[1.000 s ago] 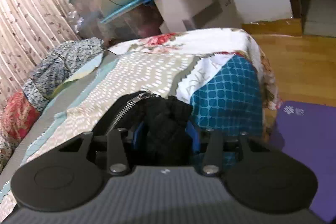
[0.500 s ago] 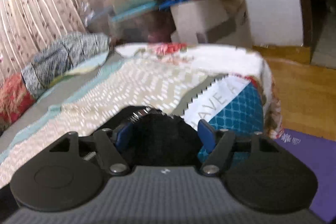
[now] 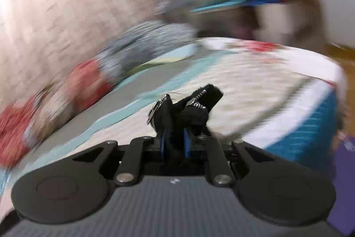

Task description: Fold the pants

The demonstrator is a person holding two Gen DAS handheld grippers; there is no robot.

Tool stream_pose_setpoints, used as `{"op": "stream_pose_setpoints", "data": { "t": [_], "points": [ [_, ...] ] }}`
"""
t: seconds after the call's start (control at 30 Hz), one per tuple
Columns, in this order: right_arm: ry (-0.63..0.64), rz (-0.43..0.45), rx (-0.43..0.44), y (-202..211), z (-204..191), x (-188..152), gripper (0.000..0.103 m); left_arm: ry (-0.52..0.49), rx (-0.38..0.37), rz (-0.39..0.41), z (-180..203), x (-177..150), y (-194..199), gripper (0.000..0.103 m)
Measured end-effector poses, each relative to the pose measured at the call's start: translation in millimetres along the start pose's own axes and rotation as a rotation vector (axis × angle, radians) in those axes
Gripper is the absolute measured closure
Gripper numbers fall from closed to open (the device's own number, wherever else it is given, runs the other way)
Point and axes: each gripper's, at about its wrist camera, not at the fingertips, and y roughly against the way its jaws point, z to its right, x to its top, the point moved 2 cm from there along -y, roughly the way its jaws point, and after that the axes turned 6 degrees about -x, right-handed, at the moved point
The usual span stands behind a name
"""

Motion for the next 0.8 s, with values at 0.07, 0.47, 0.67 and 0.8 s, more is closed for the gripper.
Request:
{"op": "stream_pose_setpoints", "data": {
  "t": [0.07,0.47,0.67,0.8],
  "points": [
    [0.092,-0.05,0.093,1.7,-47.3,-17.9,0.084,0.007,-0.018,0.007,-2.5,-2.2,4.3,0.063],
    [0.546,-0.18,0.29,-3.9,-212.1,-121.3,0.044,0.083,-0.078,0.197,-68.6,-26.0,80.2,0.059],
    [0.361,-0.231,0.28,-23.6,-204.4,-97.8,0.045,0.277,-0.05,0.265,-139.0,-48.0,102.1,0.06],
    [0.312,-0.433,0.184,-61.9,-195.4,-130.1,0.049,0.392,-0.142,0.27,-168.2,-57.5,102.0,0.062]
  ]
}}
